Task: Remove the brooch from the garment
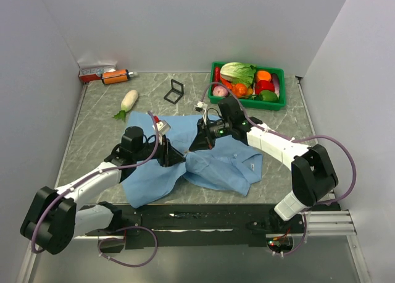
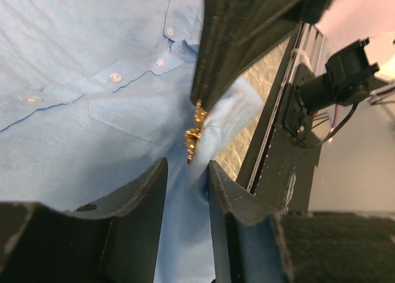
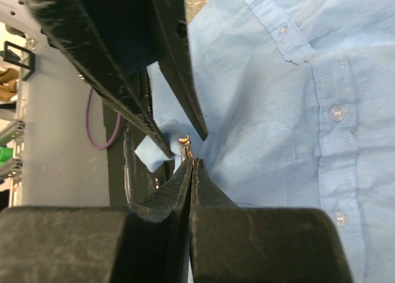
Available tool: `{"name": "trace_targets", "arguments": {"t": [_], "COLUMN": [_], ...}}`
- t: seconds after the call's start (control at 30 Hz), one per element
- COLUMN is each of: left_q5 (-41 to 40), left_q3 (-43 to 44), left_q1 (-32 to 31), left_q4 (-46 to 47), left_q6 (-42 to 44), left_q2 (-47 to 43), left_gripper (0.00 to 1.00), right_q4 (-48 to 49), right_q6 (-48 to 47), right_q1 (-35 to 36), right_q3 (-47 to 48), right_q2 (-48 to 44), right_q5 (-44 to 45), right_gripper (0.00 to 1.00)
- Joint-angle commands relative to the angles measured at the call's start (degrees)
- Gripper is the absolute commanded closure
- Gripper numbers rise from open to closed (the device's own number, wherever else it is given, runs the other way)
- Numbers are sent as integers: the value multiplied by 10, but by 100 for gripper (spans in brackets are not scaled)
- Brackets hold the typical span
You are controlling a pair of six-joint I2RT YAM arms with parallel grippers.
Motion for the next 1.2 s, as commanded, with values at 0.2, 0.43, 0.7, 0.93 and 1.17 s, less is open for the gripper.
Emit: {"name": "trace_targets", "arguments": {"t": [0.2, 0.43, 0.7, 0.93, 1.17], "left_q5": [35, 52, 61, 65, 53], "left_q3": [-1, 9, 19, 23, 29], "left_q1": [31, 33, 33, 34, 50], "left_q4": [134, 164, 185, 197, 116], "left_q6": [-110, -133, -146, -148, -113], "left_q2": [51, 74, 93, 100, 93], "left_gripper": [67, 75, 75, 89, 60], "right_q4": [58, 67, 80, 88, 99], "right_q6": [50, 58, 71, 86, 112], "right_q1": [-5, -5, -5, -10, -34], "right_q3": [10, 11, 12, 11, 2], "right_q2": [5, 10, 20, 26, 16], "right_q5": [-30, -31, -34, -41, -51], "right_gripper": [100, 100, 100, 100, 100]}}
